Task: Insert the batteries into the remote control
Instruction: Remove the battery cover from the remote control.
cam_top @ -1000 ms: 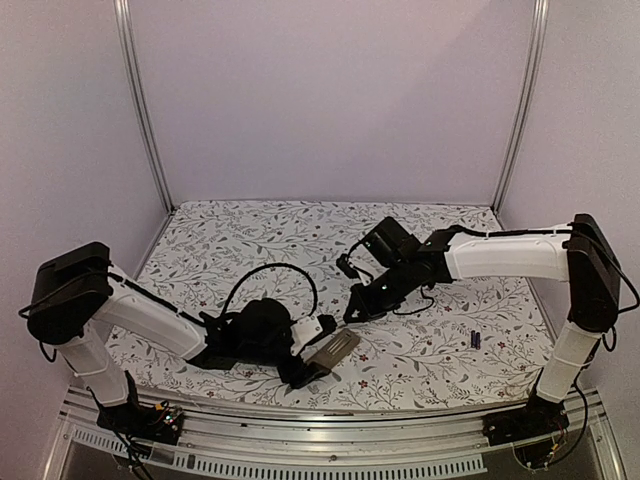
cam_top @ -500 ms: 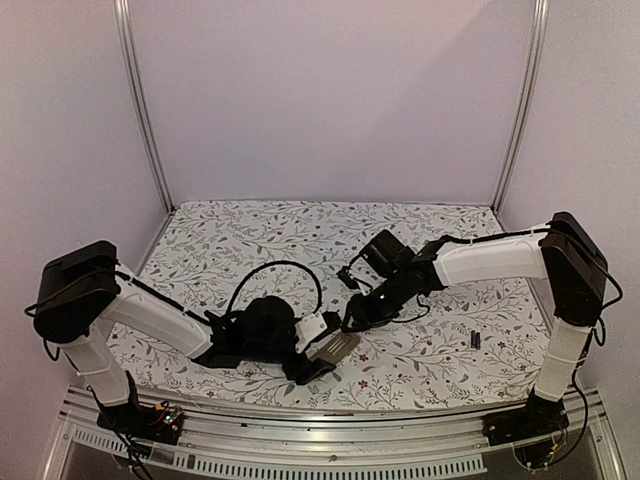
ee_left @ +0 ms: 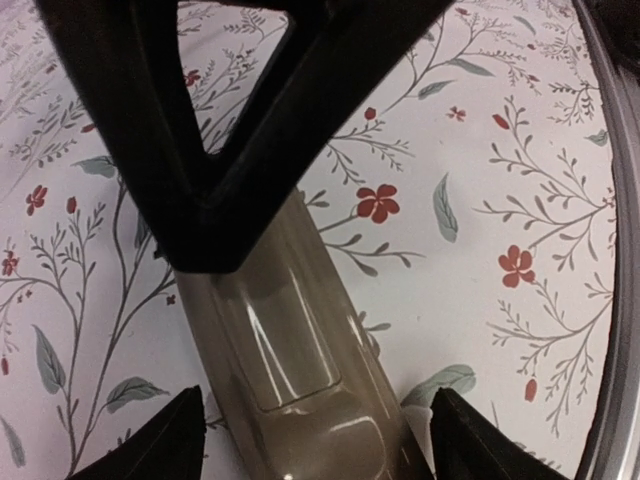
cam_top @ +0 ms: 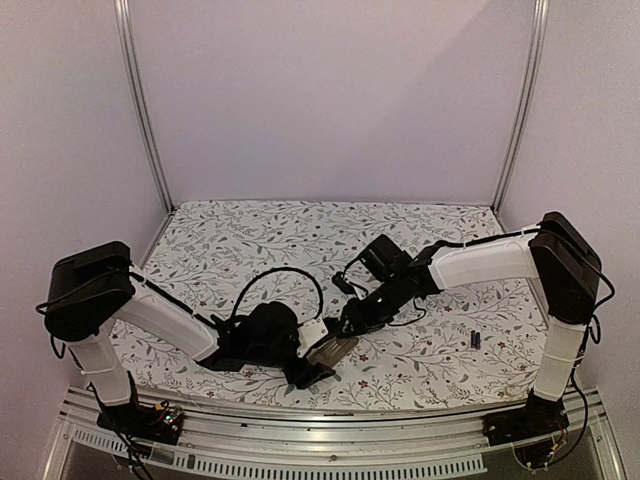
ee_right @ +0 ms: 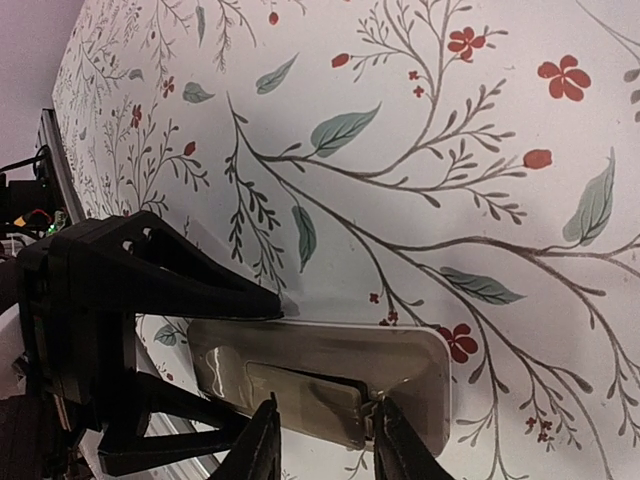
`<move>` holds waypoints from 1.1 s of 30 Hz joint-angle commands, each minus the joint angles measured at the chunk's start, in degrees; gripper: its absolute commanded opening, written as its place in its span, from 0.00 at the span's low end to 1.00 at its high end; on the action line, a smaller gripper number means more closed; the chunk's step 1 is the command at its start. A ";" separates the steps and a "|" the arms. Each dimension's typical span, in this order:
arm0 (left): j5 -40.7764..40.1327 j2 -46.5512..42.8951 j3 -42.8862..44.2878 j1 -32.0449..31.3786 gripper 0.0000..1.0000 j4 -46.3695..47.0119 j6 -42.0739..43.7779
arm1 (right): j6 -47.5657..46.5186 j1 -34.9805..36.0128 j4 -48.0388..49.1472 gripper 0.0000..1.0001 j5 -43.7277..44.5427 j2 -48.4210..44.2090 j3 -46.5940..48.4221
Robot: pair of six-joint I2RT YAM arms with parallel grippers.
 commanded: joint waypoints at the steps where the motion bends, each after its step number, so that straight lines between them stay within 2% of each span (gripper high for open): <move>1: -0.73 1.28 -0.65 0.39 0.77 1.55 -0.17 | -0.32 -0.28 1.13 0.31 -2.81 1.38 -1.29; 8: -1.11 1.82 -0.24 0.34 0.75 3.41 0.28 | 0.87 -0.28 4.25 0.26 -8.65 -0.31 -2.42; 15: -2.13 1.18 -0.19 0.45 0.74 6.63 0.45 | 3.34 -0.23 6.02 0.25 -9.31 -2.71 -3.22; 28: -2.13 1.92 0.17 0.60 0.57 8.82 -0.26 | 4.67 -0.26 7.97 0.24 -10.98 -2.56 -3.66; 33: -3.42 2.56 0.55 0.62 0.47 8.53 -0.42 | 4.99 -0.28 8.36 0.24 -11.11 -3.03 -4.08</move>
